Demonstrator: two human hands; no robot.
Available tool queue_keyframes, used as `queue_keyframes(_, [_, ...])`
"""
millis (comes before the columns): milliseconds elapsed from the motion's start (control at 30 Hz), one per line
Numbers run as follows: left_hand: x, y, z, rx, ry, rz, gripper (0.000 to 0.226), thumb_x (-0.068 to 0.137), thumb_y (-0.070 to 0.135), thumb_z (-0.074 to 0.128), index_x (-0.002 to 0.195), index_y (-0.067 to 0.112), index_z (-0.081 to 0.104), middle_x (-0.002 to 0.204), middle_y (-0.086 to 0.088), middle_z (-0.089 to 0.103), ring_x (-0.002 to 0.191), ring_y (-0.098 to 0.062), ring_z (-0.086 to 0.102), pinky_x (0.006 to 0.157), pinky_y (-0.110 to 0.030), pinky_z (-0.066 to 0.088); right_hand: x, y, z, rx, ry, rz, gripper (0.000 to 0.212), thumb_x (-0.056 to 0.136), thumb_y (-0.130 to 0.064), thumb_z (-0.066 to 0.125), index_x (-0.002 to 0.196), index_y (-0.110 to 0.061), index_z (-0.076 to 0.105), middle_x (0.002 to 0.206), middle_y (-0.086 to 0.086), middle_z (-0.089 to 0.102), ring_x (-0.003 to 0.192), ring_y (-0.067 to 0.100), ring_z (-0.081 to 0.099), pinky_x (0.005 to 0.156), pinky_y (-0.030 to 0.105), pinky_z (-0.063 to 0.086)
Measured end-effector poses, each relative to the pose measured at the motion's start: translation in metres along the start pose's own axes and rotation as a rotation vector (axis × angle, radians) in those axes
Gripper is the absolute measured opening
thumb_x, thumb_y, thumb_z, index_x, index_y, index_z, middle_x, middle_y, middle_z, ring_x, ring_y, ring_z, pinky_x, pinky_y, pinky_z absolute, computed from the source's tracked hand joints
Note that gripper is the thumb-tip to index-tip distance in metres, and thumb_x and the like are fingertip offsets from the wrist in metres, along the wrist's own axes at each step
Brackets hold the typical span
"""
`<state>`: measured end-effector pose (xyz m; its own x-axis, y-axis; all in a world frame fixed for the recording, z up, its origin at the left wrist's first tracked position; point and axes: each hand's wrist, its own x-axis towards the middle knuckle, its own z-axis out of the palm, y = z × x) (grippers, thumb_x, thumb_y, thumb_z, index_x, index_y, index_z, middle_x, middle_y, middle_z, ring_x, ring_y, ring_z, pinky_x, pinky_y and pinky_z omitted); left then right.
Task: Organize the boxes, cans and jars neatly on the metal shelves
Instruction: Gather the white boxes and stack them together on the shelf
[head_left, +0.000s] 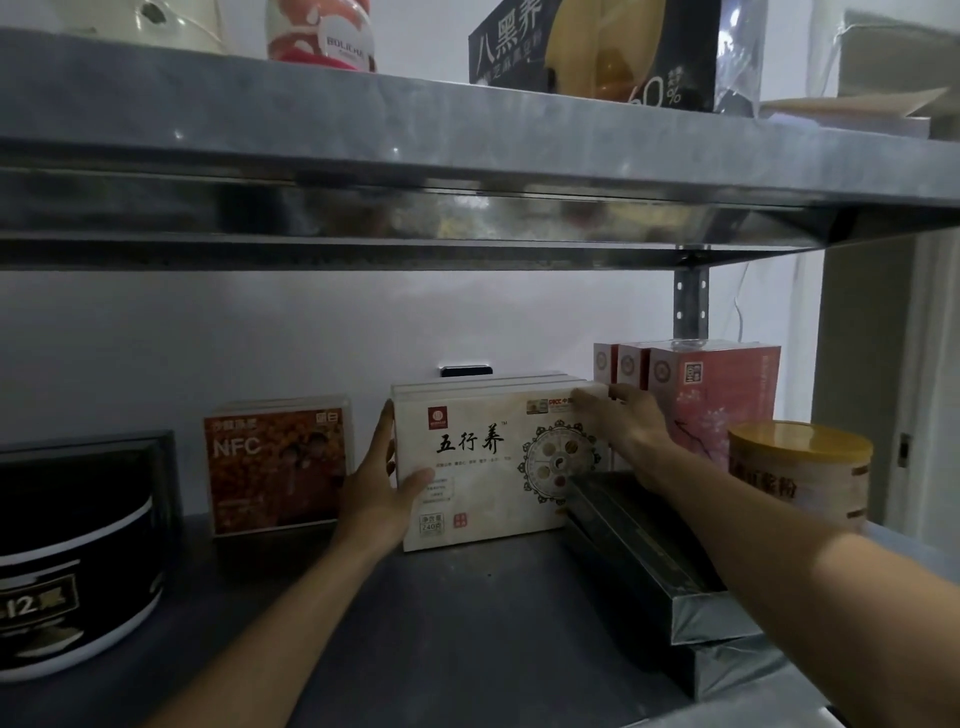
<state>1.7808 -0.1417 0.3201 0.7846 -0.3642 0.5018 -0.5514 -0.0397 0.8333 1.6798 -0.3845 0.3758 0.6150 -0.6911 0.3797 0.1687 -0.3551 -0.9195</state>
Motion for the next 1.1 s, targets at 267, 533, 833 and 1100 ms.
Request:
queue_keyframes(267, [0.0, 0.001, 0.002, 0.009, 0.034, -0.016, 0.093, 0.087, 0.002, 0.066, 0.143, 0.054, 0.012, 0.145, 0.003, 0.047, 0.133, -0.018, 0.044, 0.105, -0.051, 0.042, -0.003, 0.0, 0.0, -0.064, 0.033, -0.004, 0.03, 0.092, -0.033, 0.063, 0.114, -0.013, 0.064, 0.098, 0.002, 0.064, 0.074, 0.006, 0.057, 0.054, 0.018, 0.041])
queue_keyframes(533, [-0.005, 0.005, 0.003, 0.034, 0.026, -0.027, 0.09, 0.09, 0.006, 0.063, 0.148, 0.05, 0.009, 0.148, 0.004, 0.044, 0.134, -0.019, 0.044, 0.105, -0.051, 0.042, -0.007, -0.002, 0.002, -0.102, 0.043, 0.018, 0.024, 0.093, -0.036, 0.06, 0.109, -0.019, 0.061, 0.103, 0.003, 0.061, 0.082, 0.014, 0.057, 0.057, 0.02, 0.04])
queue_keyframes(833, [-0.012, 0.017, -0.001, 0.085, -0.033, -0.037, 0.088, 0.093, 0.008, 0.06, 0.149, 0.048, 0.005, 0.131, 0.019, 0.045, 0.13, -0.012, 0.044, 0.107, -0.042, 0.04, -0.015, -0.019, 0.003, -0.318, 0.104, 0.079, 0.037, 0.093, -0.036, 0.061, 0.116, -0.008, 0.059, 0.106, 0.008, 0.062, 0.083, 0.021, 0.06, 0.066, 0.025, 0.048])
queue_keyframes(1100, [-0.034, 0.032, -0.015, 0.083, -0.041, -0.065, 0.072, 0.093, 0.005, 0.059, 0.151, 0.028, 0.025, 0.144, -0.003, 0.046, 0.118, -0.008, 0.043, 0.094, -0.025, 0.037, -0.062, -0.027, 0.0, -0.544, 0.117, -0.082, 0.033, 0.086, -0.03, 0.067, 0.112, -0.012, 0.056, 0.093, 0.005, 0.069, 0.076, 0.022, 0.069, 0.072, 0.041, 0.061])
